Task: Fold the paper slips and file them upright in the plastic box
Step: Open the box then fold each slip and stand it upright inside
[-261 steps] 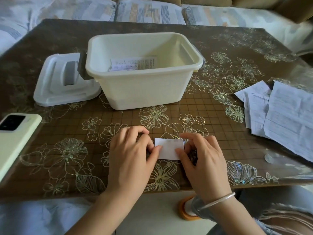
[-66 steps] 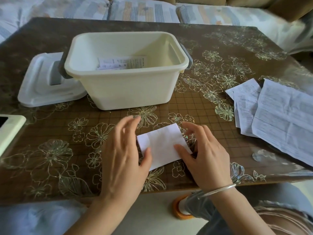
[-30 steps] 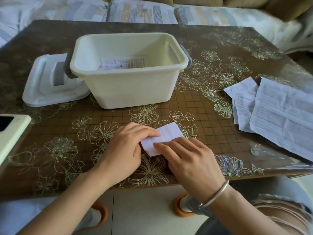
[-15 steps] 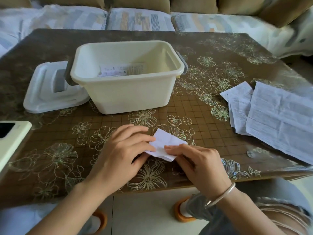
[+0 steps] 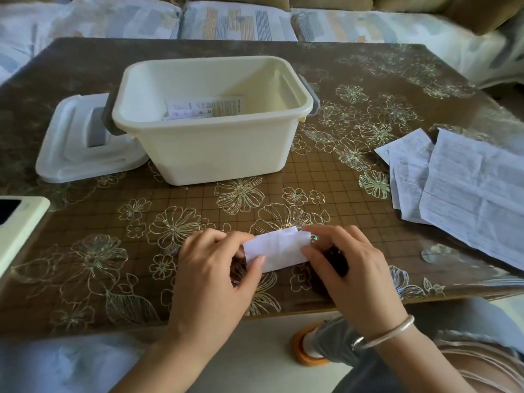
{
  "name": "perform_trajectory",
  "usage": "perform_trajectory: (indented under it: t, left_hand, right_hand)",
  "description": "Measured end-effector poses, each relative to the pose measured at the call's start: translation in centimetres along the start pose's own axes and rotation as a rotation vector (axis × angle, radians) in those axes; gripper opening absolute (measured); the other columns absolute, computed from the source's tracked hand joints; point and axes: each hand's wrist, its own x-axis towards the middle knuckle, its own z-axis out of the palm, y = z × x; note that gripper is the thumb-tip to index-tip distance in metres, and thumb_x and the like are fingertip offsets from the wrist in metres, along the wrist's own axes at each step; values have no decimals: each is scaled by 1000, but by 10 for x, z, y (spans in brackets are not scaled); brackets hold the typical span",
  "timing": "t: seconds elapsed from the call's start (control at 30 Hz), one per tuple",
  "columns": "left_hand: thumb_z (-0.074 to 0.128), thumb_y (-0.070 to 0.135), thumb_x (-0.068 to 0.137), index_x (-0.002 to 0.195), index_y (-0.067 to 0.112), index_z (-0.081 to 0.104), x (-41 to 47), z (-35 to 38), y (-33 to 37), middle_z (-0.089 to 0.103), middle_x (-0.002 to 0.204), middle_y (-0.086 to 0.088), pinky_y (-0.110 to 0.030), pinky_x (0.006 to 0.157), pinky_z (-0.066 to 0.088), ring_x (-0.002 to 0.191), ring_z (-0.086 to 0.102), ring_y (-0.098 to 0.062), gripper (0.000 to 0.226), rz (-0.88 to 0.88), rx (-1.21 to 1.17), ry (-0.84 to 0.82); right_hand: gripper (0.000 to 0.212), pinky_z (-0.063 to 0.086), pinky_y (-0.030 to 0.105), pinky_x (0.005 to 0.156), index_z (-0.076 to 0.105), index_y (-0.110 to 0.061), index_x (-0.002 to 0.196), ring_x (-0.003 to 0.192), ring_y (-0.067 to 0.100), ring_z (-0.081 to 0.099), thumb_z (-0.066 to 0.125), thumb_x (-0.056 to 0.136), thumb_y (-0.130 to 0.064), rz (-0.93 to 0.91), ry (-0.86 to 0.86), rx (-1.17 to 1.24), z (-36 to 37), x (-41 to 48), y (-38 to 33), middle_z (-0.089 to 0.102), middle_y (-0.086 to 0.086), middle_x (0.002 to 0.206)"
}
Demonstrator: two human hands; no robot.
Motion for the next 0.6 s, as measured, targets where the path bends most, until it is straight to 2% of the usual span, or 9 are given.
perform_trajectory:
  t: [0.1,0.17,0.27,0.47,0.53,0.6]
  left_hand:
    - [56,41,82,105,21,65,1,3,2,51,72,17,-34,86,39,77,51,-12,32,-59,7,-20]
    - [55,40,82,113,21,62,1,3,4,51,72,19,-34,89,38,78,53,-12,38,-77,11,-35]
    - [56,38,82,116,21,61,2,3,6,50,71,20,-33,90,37,78,53,-12,38,-82,21,-49]
    - [69,25,79,121,16,61,4,3,6,47,72,20,-36,87,44,78,52,-13,43,-74,-18,-54]
    - [69,24,76,122,15,60,3,2,6,53,79,16,-34,88,43,83,52,-14,47,-69,-21,-55]
    - [70,24,76,121,15,61,3,1,6,58,100,6,-33,91,43,98,52,-16,47,-64,-4,-54]
  right_hand:
    - [31,44,20,60,65,-22,107,77,7,52,51,87,-41,44,51,-39,8,2,-6,48,-31,75]
    - [31,40,23,59,65,-21,106,75,9,48,50,88,-41,45,59,-102,13,3,-8,53,-25,71]
    - [26,41,28,61,65,-20,104,74,13,44,54,88,-37,57,64,-184,20,3,-8,57,-12,70]
    - [21,43,35,63,67,-22,101,72,15,42,62,83,-32,58,39,-236,20,4,-4,53,-11,71]
    - [22,43,36,64,67,-22,102,74,16,44,59,84,-34,62,22,-232,19,5,-5,54,-8,77]
    - [24,43,35,66,66,-23,105,80,18,48,59,85,-33,69,17,-232,18,6,-6,56,-5,89]
